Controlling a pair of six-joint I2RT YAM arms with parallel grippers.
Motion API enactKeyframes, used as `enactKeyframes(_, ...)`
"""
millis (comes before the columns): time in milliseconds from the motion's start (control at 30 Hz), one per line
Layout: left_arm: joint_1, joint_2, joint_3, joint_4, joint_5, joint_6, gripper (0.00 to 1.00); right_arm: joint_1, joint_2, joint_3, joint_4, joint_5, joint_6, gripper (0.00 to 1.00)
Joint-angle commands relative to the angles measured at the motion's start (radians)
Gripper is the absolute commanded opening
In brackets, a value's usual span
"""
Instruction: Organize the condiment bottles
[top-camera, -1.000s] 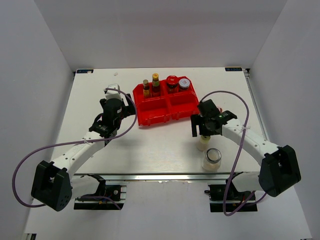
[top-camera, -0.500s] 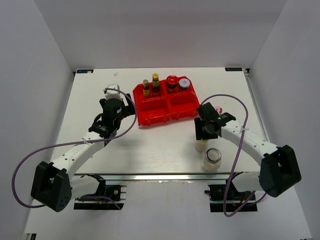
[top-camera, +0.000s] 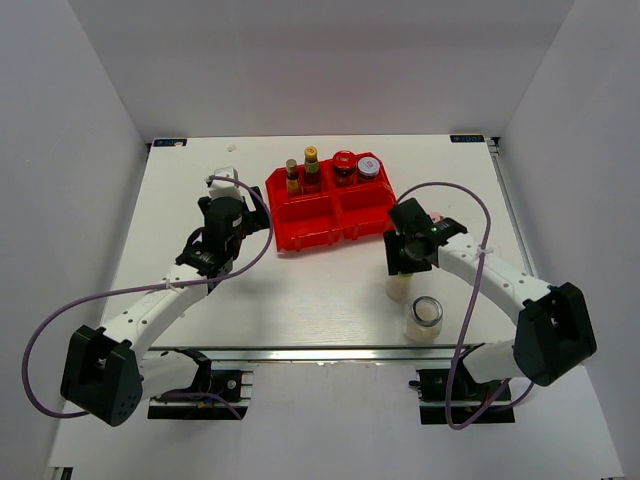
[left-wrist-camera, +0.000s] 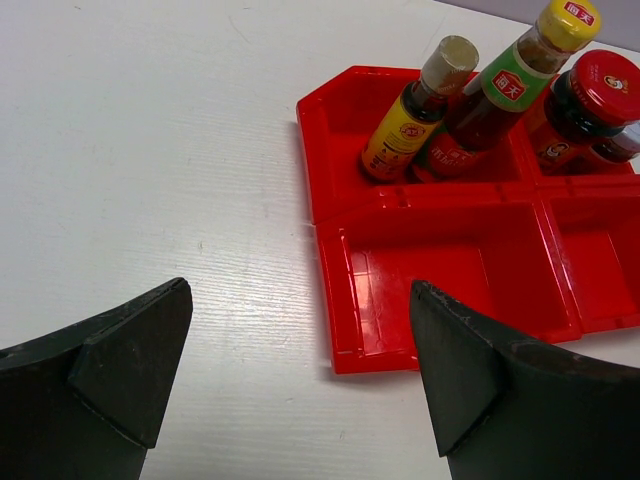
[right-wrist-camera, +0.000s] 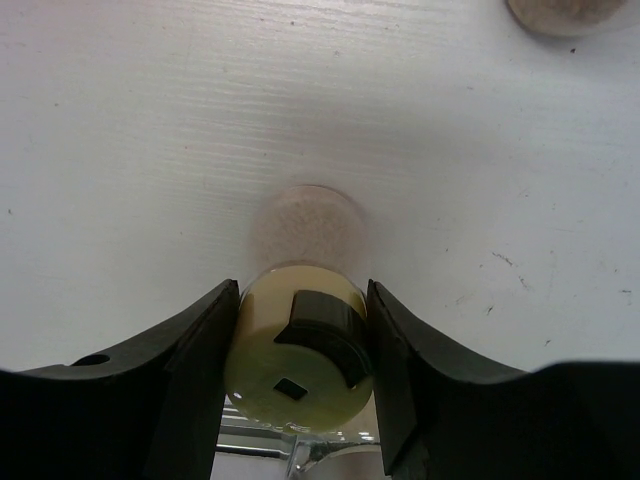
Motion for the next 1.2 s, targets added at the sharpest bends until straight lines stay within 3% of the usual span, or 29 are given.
enactKeyframes(0, 0.005, -0.03, 0.013, 0.009, 0.011, -0.002, 0.98, 0.005, 0.006, 0.078, 0.001, -0.032, -0.034, 0.15)
enactKeyframes(267, 0.005, -0.042, 0.01, 0.004, -0.001, -0.002, 0.98, 0.007, 0.071, 0.369, 0.073, -0.037, -0.146, 0.1)
enactKeyframes(467, 0.005, -0.048, 0.007, 0.003, -0.013, -0.002, 0.98, 0.006, 0.261, 0.636, 0.12, 0.009, -0.192, 0.07)
enactKeyframes(700, 0.005, -0.05, 0.004, -0.002, -0.035, -0.001, 0.98, -0.011, 0.544, 0.917, 0.048, 0.0, -0.203, 0.04)
enactKeyframes(1167, 0.005, -0.025, 0.008, 0.001, -0.038, 0.003, 0.98, -0.03, 0.666, 0.884, 0.078, -0.048, -0.146, 0.05)
